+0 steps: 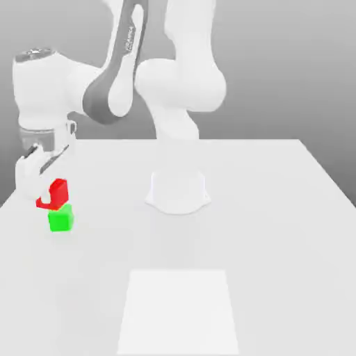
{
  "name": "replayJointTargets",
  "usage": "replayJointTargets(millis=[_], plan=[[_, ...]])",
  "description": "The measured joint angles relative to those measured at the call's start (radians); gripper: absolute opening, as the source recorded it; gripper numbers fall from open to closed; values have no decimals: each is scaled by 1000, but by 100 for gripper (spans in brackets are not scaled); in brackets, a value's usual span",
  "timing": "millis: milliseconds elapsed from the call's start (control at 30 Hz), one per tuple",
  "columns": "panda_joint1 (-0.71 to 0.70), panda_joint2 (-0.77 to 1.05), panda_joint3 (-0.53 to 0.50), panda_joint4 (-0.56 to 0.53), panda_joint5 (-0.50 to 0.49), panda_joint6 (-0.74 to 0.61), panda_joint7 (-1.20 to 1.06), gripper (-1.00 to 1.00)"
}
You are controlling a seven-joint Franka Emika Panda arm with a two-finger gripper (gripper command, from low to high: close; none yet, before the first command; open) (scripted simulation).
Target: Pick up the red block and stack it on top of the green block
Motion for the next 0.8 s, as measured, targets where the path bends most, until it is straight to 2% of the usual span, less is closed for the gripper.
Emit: replayJointTargets(millis=[233,467,733,767,800], plan=[[-98,-21,-129,-35,-5,-4,-111,-100],[-32,82,-183,-29,103,86,-196,-100],[33,256,-211,-30,248,257,-295,-100],[37,279,-210,-32,265,280,-306,100],[39,279,-210,-32,265,280,-306,100]])
